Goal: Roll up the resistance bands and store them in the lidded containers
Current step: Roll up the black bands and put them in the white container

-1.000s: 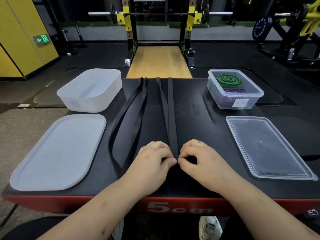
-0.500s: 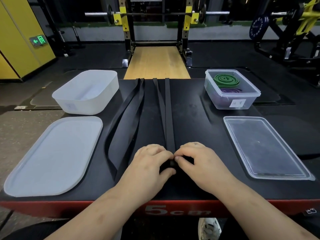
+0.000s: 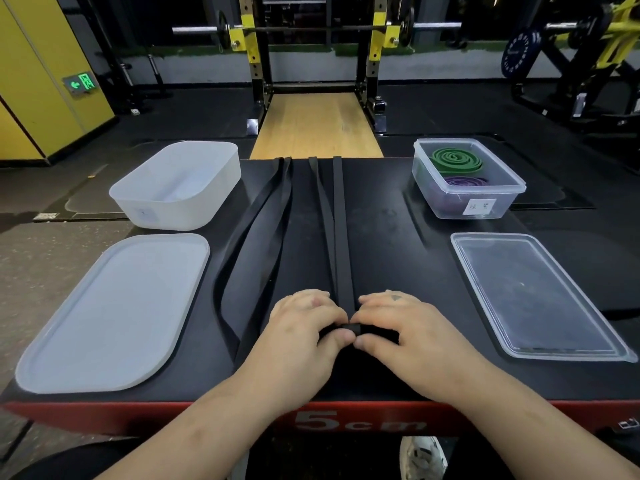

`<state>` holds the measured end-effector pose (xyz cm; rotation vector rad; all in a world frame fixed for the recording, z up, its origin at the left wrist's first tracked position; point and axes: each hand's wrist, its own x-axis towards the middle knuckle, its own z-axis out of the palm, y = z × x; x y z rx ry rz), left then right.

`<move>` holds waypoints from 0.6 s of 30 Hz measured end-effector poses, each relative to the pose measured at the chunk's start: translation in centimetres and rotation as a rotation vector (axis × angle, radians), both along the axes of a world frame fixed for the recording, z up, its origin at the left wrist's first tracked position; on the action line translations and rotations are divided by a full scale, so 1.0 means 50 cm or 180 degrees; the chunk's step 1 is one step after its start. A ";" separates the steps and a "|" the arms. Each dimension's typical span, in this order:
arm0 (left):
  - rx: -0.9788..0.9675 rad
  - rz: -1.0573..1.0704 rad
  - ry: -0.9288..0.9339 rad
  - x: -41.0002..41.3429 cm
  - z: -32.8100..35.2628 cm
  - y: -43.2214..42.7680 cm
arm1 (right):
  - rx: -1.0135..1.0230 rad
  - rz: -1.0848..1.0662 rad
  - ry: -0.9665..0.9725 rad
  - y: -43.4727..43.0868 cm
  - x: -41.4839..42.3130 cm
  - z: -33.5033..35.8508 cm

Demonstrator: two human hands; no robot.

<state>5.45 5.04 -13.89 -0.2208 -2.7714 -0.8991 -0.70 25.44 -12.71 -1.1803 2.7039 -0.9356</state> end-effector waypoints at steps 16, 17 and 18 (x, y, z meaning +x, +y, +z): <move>0.0143 0.0015 -0.0389 0.020 0.016 0.000 | 0.0012 -0.0148 -0.0139 -0.001 0.010 -0.001; 0.0143 -0.0005 -0.0382 0.020 0.017 0.000 | 0.0015 -0.0142 -0.0132 -0.002 0.009 0.000; 0.0125 -0.0018 -0.0381 0.021 0.018 0.000 | 0.0026 -0.0136 -0.0138 -0.004 0.009 0.001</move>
